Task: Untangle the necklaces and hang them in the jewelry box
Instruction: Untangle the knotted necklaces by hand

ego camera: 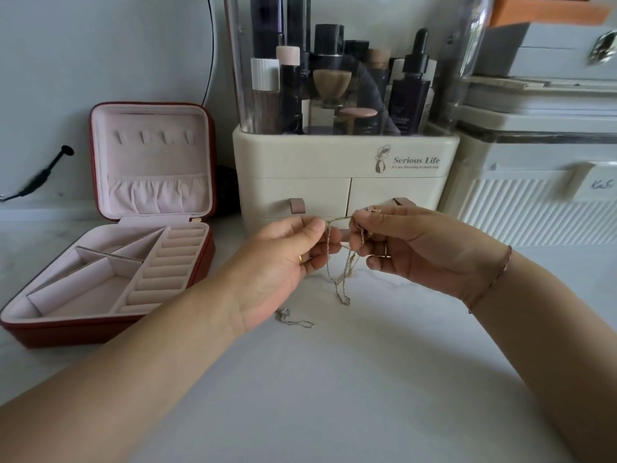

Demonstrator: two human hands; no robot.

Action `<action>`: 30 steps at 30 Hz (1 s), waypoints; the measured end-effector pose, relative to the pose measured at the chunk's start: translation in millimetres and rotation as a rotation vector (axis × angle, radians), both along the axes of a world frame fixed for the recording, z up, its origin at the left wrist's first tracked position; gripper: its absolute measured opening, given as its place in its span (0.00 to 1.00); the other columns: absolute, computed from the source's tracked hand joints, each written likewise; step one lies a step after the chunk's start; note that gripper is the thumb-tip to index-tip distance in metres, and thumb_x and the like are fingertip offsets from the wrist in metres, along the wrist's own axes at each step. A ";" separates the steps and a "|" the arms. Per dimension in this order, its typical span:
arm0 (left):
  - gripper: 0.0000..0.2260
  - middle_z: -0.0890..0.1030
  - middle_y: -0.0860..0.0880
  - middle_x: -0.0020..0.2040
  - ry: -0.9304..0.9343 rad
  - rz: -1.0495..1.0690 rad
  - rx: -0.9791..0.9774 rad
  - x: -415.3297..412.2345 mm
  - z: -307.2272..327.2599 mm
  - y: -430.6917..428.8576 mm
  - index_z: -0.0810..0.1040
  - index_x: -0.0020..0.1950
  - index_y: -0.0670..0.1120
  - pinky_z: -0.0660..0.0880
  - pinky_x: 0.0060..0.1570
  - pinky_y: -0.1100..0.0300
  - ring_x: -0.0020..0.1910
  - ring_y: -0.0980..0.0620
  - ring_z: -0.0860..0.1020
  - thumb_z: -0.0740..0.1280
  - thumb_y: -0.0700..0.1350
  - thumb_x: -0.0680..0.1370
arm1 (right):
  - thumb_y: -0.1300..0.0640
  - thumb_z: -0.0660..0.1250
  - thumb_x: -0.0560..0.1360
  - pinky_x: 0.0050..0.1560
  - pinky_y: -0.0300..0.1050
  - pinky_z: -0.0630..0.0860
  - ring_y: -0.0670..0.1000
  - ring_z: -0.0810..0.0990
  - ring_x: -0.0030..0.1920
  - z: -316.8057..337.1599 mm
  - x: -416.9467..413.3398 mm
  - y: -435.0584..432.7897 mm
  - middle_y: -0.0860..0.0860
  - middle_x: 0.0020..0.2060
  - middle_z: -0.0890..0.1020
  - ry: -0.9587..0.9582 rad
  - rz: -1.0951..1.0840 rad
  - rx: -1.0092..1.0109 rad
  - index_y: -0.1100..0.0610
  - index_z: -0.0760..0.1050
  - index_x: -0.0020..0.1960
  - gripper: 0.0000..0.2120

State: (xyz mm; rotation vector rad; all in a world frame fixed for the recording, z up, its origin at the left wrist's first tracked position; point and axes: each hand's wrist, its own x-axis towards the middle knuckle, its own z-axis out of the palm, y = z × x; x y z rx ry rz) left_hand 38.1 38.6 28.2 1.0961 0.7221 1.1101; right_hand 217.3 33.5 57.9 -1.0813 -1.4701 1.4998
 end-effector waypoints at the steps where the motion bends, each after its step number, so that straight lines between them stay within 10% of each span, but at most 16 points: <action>1: 0.07 0.83 0.50 0.37 0.008 0.016 0.000 0.3 -0.5 0.1 0.77 0.44 0.42 0.73 0.45 0.61 0.43 0.52 0.78 0.61 0.39 0.79 | 0.54 0.67 0.72 0.37 0.39 0.70 0.47 0.74 0.35 0.1 -0.4 0.2 0.51 0.33 0.79 0.011 -0.003 -0.006 0.57 0.78 0.39 0.07; 13: 0.08 0.78 0.50 0.35 -0.038 0.095 0.027 -3.0 5.7 0.7 0.74 0.43 0.43 0.69 0.43 0.63 0.37 0.55 0.73 0.60 0.37 0.80 | 0.56 0.71 0.67 0.33 0.37 0.67 0.46 0.68 0.29 0.7 1.8 0.2 0.51 0.26 0.73 0.042 -0.144 -0.052 0.56 0.80 0.38 0.03; 23: 0.07 0.67 0.53 0.30 0.210 -0.026 0.124 -3.3 2.3 -3.3 0.74 0.40 0.46 0.63 0.38 0.62 0.32 0.55 0.64 0.62 0.45 0.78 | 0.58 0.64 0.72 0.55 0.45 0.71 0.49 0.81 0.43 3.5 4.2 1.7 0.51 0.40 0.82 0.306 -0.052 -0.102 0.54 0.76 0.42 0.03; 30: 0.07 0.68 0.54 0.28 0.215 0.001 0.138 -7.0 3.1 -1.8 0.77 0.43 0.46 0.66 0.44 0.62 0.32 0.56 0.67 0.68 0.48 0.70 | 0.61 0.60 0.74 0.35 0.38 0.78 0.48 0.76 0.32 11.1 8.1 3.1 0.54 0.35 0.80 0.528 -0.152 -0.099 0.58 0.72 0.43 0.03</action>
